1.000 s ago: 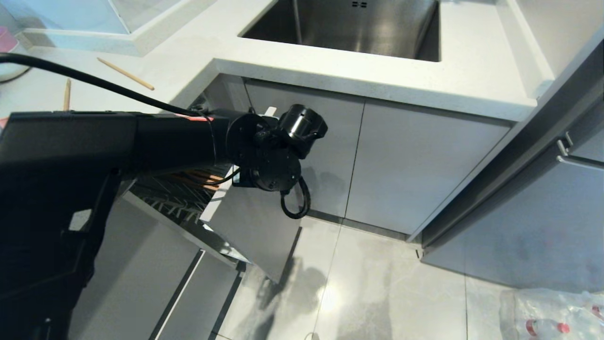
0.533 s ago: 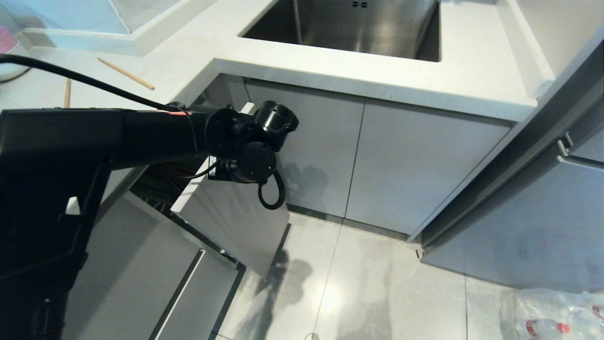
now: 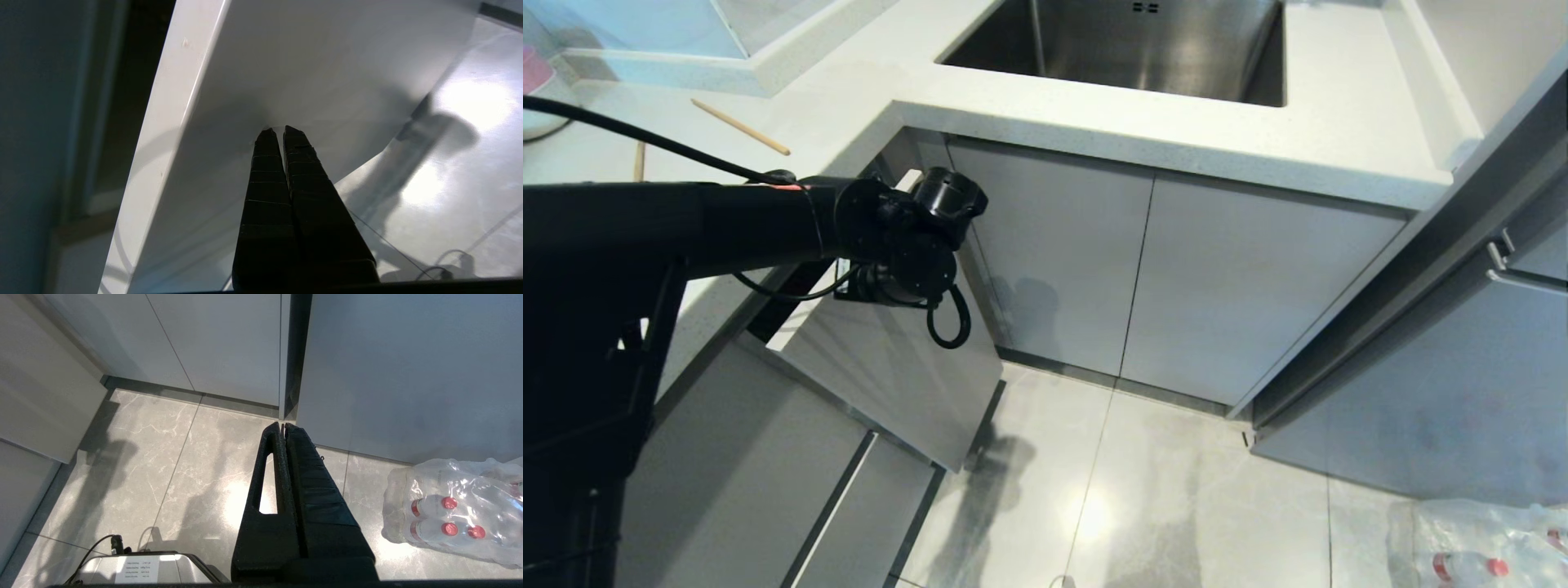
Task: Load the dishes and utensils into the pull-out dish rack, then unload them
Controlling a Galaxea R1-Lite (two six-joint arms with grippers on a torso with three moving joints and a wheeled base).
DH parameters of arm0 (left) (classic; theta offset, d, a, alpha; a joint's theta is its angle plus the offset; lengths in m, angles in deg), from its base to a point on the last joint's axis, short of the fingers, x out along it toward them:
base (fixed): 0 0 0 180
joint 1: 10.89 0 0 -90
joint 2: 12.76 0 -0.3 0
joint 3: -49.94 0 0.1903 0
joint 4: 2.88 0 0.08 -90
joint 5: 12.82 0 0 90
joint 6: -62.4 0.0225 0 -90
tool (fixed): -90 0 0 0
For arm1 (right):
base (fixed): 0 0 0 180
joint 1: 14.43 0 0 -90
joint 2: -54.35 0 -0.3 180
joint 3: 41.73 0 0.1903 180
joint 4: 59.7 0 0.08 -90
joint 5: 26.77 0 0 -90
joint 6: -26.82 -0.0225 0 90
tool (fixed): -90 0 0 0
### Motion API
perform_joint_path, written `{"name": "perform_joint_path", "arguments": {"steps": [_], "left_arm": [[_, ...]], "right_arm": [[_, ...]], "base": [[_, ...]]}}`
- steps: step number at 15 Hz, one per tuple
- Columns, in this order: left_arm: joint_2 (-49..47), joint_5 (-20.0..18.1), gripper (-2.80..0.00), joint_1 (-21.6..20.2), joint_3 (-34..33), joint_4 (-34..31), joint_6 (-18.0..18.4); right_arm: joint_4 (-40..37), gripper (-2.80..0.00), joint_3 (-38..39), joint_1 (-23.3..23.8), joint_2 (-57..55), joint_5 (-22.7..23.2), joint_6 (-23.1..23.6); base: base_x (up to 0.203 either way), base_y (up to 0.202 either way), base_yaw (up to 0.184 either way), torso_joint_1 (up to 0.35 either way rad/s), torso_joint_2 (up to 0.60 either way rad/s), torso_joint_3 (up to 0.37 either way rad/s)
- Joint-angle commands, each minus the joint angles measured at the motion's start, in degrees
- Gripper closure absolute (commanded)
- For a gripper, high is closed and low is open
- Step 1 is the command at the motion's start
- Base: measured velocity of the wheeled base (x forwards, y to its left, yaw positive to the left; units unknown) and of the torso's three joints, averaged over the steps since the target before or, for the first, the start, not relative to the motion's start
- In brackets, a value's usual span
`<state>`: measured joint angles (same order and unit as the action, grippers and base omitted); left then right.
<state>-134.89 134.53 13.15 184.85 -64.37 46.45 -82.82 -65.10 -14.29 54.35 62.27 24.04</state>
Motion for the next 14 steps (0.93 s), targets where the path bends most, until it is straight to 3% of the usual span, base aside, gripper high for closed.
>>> {"name": "perform_joint_path", "arguments": {"steps": [1, 6, 9, 11, 14], "left_arm": [[0.5, 0.5, 0.0, -1.5, 0.0, -0.2, 0.4], [1.6, 1.4, 0.0, -0.1, -0.1, -0.2, 0.2], [4.3, -1.8, 0.0, 2.7, -0.3, -0.1, 0.0], [8.7, -9.9, 0.0, 4.2, -0.3, -0.1, -0.3], [18.8, -28.2, 0.0, 5.0, -0.4, -1.5, -1.4]], "right_arm": [[0.0, 0.0, 0.0, 0.0, 0.0, 0.0, 0.0], [0.0, 0.0, 0.0, 0.0, 0.0, 0.0, 0.0], [0.0, 0.0, 0.0, 0.0, 0.0, 0.0, 0.0], [0.0, 0.0, 0.0, 0.0, 0.0, 0.0, 0.0], [0.0, 0.0, 0.0, 0.0, 0.0, 0.0, 0.0]], "base": [[0.0, 0.0, 0.0, 0.0, 0.0, 0.0], [0.0, 0.0, 0.0, 0.0, 0.0, 0.0], [0.0, 0.0, 0.0, 0.0, 0.0, 0.0], [0.0, 0.0, 0.0, 0.0, 0.0, 0.0], [0.0, 0.0, 0.0, 0.0, 0.0, 0.0]]}}
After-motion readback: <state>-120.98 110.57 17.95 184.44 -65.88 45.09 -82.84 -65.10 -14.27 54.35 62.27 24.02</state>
